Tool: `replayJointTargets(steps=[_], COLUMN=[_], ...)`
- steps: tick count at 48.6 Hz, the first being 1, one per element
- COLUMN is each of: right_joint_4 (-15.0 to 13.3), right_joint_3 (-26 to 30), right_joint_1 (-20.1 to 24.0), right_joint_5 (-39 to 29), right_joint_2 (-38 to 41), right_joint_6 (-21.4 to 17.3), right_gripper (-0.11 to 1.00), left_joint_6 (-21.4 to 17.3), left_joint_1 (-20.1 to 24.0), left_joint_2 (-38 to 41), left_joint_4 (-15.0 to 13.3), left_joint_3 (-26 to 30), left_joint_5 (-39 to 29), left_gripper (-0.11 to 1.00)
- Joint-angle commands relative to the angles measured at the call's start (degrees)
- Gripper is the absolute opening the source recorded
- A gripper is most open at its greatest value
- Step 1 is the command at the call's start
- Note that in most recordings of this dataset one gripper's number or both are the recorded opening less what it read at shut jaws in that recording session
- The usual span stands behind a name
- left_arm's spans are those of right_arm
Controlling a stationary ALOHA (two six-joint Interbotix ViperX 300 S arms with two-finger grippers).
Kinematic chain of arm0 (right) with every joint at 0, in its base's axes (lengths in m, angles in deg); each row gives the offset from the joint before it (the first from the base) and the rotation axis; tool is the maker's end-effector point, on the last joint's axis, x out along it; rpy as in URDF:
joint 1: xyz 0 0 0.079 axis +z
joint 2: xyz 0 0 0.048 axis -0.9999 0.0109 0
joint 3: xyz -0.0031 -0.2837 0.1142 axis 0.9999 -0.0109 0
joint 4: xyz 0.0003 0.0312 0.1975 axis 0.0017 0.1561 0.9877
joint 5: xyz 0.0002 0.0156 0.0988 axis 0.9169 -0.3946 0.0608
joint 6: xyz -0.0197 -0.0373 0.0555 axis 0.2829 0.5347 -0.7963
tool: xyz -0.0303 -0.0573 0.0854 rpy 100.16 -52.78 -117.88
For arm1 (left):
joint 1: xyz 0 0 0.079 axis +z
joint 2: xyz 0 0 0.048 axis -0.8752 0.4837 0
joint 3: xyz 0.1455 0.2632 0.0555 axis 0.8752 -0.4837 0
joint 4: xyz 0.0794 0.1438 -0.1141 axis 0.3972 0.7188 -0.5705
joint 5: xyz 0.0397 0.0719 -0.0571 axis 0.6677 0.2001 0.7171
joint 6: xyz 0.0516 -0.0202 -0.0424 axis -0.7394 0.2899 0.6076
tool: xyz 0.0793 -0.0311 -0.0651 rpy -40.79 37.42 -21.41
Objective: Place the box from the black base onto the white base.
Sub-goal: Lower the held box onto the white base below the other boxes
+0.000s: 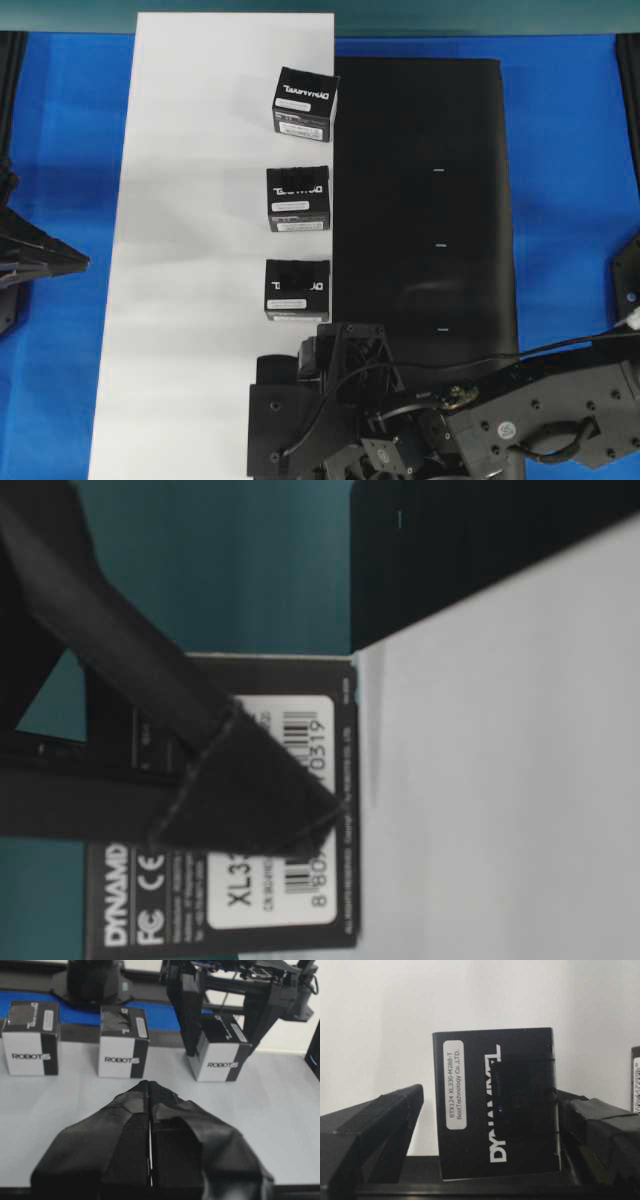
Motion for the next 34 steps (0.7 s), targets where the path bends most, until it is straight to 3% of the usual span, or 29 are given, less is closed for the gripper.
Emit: replayJointTargets(steps=[1,34], right_joint_4=[-0.3,-1.1], right_joint_3=[0.2,0.7], right_joint_1=[-0.4,-0.5], right_joint_5=[0.5,0.4], right_joint_2=[0.2,-4.5], right_joint_6=[0.0,-0.5], right_gripper=[0.99,0.99], left_joint_6=[-0.1,0.1], left_joint_1=[-0.1,-0.1], left_joint_2=[0.3,0.1], left_joint_4=[0.1,0.2], left_joint_3=[1.6,1.7], left_joint_5=[0.4,0.3], left_gripper=[-0.05,-0.05])
